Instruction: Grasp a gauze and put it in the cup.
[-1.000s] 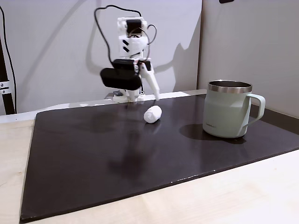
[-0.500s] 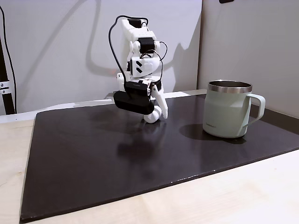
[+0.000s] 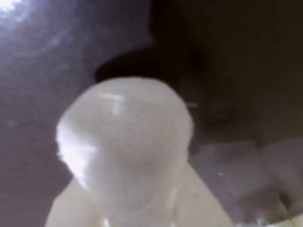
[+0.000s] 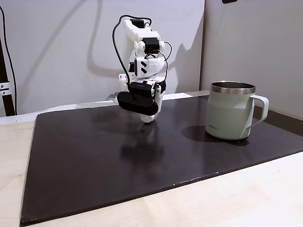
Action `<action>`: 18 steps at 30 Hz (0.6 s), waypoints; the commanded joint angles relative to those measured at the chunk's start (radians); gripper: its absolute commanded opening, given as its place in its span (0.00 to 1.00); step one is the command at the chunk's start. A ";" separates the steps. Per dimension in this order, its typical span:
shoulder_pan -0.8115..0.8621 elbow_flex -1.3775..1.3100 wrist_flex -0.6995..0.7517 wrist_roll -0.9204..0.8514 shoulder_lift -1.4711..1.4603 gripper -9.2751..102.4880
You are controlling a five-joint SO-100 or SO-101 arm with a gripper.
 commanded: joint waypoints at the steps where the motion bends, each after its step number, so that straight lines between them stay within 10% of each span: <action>1: 0.003 -0.095 0.052 0.017 0.087 0.08; 18: -0.133 -1.065 0.584 0.169 -0.017 0.08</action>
